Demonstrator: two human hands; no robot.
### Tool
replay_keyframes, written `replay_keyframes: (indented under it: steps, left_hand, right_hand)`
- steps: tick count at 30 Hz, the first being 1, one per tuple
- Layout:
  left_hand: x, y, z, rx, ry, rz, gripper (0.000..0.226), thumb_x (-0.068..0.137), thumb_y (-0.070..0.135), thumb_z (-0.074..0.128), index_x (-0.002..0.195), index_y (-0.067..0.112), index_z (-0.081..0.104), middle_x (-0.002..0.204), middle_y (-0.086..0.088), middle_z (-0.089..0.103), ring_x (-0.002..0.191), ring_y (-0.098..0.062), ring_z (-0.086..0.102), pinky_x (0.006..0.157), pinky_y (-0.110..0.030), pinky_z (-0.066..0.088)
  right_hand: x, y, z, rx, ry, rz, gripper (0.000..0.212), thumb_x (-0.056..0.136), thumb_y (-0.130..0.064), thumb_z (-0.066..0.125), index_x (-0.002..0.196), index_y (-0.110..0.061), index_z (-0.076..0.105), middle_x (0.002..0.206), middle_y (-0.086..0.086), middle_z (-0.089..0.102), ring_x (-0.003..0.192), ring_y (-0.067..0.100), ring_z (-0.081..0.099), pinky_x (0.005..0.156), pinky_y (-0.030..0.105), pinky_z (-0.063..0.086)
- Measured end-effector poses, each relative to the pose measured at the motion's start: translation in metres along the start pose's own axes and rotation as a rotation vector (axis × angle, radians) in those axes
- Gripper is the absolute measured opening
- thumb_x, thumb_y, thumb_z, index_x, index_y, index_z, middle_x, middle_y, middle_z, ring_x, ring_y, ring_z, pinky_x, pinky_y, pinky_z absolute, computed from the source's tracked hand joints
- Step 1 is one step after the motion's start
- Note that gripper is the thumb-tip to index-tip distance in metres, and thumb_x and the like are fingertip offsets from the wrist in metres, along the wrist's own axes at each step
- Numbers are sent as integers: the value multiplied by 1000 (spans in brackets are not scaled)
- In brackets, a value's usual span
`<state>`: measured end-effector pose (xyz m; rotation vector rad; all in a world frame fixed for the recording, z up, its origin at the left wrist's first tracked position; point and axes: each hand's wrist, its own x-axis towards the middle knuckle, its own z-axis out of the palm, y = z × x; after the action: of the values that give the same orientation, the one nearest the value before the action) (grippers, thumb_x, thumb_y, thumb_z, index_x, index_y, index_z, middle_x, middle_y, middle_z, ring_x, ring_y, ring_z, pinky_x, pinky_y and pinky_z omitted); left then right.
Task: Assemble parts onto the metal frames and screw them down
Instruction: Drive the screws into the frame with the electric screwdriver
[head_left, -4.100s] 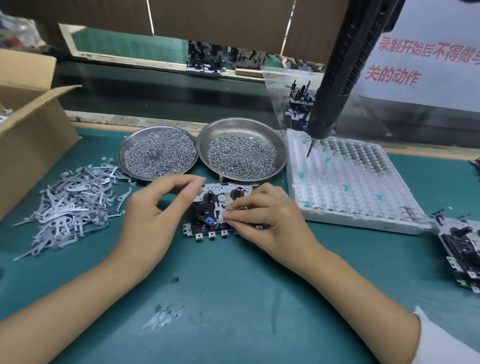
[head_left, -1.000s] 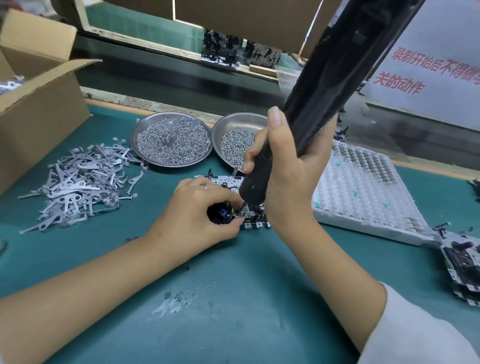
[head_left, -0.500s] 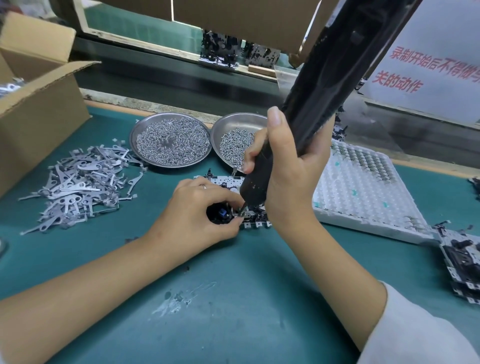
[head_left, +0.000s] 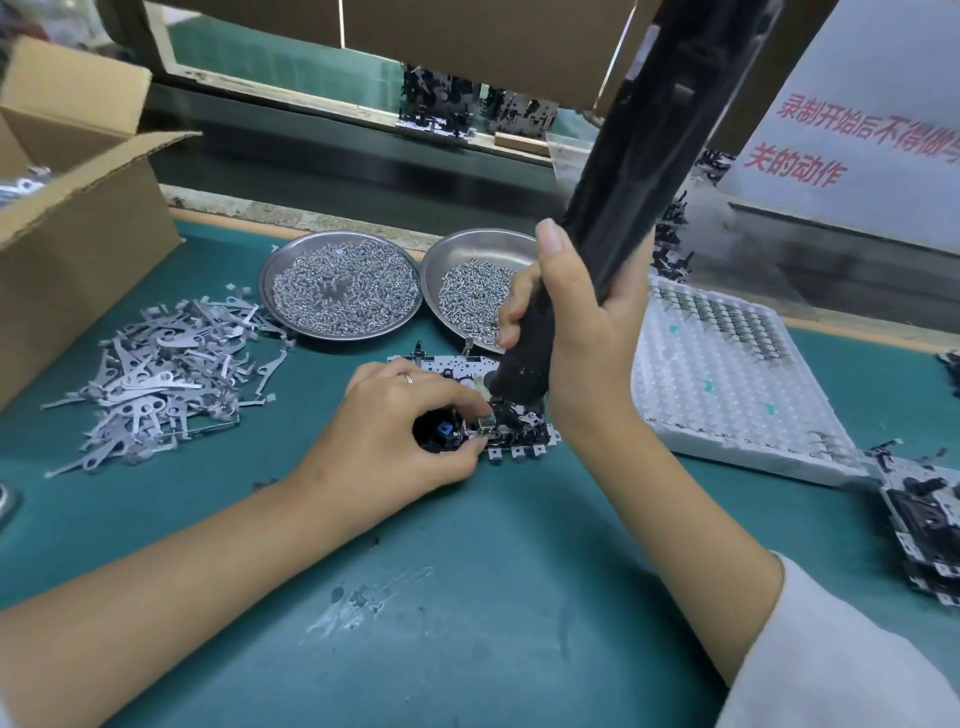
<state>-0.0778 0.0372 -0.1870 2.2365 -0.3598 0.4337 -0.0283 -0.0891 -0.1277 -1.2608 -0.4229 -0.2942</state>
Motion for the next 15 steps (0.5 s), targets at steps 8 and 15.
replay_keyframes:
  steps: [8, 15]
  left_hand:
    - [2, -13, -12, 423, -156, 44, 94, 58, 83, 49, 140, 37, 41, 131, 5, 44, 119, -16, 33, 107, -35, 18]
    - [2, -16, -15, 364, -152, 65, 94, 56, 71, 57, 142, 43, 31, 131, 9, 44, 120, -15, 44, 105, -38, 31]
  right_hand:
    - [-27, 11, -49, -406, 133, -185, 42, 86, -27, 61, 121, -33, 39, 97, -1, 50, 88, 8, 52, 79, 23, 44]
    - [-60, 18, -42, -872, -39, 25, 42, 83, -42, 57, 122, -30, 44, 106, -6, 47, 94, 11, 51, 79, 28, 45]
